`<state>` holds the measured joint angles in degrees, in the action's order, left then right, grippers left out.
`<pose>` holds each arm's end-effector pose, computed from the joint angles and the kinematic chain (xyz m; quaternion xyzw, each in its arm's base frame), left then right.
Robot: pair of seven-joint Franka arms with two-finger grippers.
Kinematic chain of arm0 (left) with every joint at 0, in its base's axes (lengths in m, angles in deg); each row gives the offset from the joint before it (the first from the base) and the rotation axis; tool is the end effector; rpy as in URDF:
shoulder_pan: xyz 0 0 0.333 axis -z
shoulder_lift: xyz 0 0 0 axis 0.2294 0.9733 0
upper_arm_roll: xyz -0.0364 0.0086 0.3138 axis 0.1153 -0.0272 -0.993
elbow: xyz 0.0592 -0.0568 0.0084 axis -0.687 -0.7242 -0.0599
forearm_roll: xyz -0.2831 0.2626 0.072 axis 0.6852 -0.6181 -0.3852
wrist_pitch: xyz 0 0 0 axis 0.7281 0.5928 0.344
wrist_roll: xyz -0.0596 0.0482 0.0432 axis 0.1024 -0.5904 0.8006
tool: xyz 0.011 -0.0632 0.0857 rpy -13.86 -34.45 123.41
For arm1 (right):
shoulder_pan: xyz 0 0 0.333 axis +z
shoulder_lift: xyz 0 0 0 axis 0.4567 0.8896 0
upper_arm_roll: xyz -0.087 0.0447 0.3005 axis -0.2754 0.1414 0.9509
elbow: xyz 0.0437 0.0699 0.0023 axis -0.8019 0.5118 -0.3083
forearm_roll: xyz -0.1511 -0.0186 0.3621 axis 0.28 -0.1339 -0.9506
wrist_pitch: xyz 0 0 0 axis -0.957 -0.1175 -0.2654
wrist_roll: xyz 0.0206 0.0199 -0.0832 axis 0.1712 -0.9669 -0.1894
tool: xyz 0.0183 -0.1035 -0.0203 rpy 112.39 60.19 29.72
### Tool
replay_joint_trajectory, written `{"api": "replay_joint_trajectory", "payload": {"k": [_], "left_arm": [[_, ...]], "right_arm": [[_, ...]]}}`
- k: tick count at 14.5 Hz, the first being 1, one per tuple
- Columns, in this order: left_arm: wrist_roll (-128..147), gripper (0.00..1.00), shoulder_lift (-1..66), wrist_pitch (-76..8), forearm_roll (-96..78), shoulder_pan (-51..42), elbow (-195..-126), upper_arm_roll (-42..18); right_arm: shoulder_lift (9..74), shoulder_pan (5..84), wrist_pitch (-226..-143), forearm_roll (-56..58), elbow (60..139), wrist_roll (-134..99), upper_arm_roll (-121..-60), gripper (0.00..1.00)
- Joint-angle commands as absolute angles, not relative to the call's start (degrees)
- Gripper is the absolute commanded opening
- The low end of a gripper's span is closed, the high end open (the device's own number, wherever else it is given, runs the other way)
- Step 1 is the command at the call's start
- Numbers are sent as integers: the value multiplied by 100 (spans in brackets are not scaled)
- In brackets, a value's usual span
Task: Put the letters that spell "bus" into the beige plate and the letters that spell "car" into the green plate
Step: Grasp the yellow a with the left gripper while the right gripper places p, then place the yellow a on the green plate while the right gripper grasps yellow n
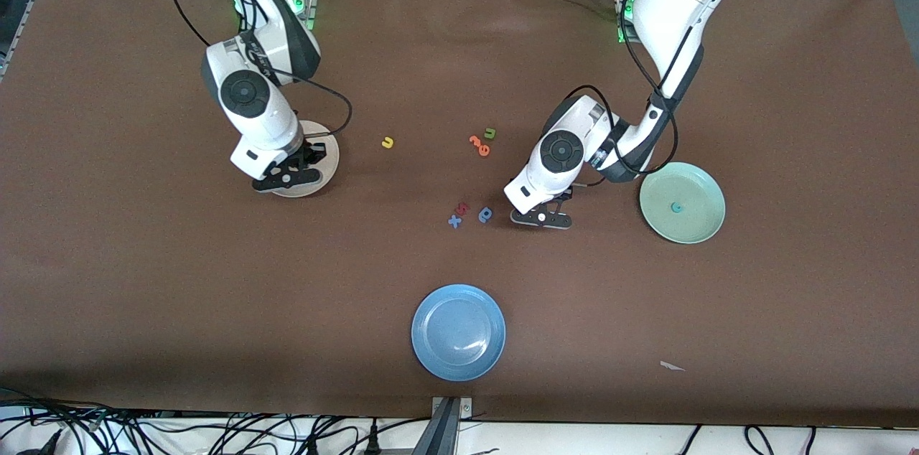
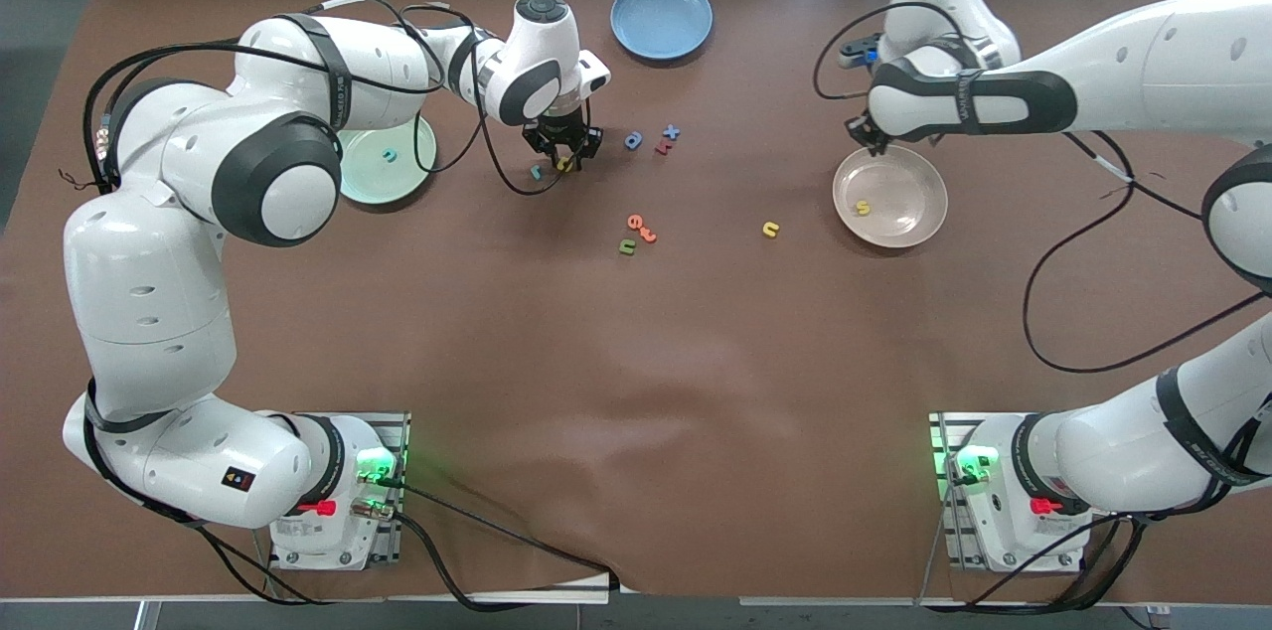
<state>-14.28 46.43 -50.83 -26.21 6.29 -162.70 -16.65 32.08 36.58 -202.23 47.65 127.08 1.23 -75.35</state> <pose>0.5481 -0.3452 0.1711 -0.9966 0.0567 0.0597 0.0024 0.5097 0.1722 0.2593 0.9915 0.1083 -0.0489 0.0538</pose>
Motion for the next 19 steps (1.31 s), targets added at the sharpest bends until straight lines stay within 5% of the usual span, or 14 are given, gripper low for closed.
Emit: {"api": "replay_joint_trajectory", "payload": {"k": [1, 7, 8, 9, 12, 15, 19], "left_arm": [[-1374, 35, 4732, -4991, -2722, 634, -16188, -1695], [-1374, 24, 4732, -4982, -2722, 634, -16197, -1695], [-1374, 23, 4732, -4982, -2722, 634, -16197, -1695], [-1374, 22, 4732, -4982, -2722, 634, -16197, -1704], [-1322, 20, 4671, -4764, -2730, 608, -16162, -1713], [-752, 18, 4592, -3510, -2695, 327, -15497, -1704], [73, 12, 4364, -2857, -2704, -226, -15415, -1695]], "right_arm": [[3077, 3412, -20379, 4652, 13198, -98, -7460, 0], [3121, 3377, -20608, 4643, 13586, 7, -7460, 0], [3121, 3377, -20617, 4643, 13586, 7, -7460, 45], [3113, 3368, -20617, 4643, 13586, 7, -7460, 99], [3095, 3377, -20564, 4373, 13542, 164, -7434, 100], [3060, 3420, -20573, 4125, 13463, 462, -7137, 100], [3191, 4297, -21019, 4081, 13305, 1938, -7003, 100]]}}
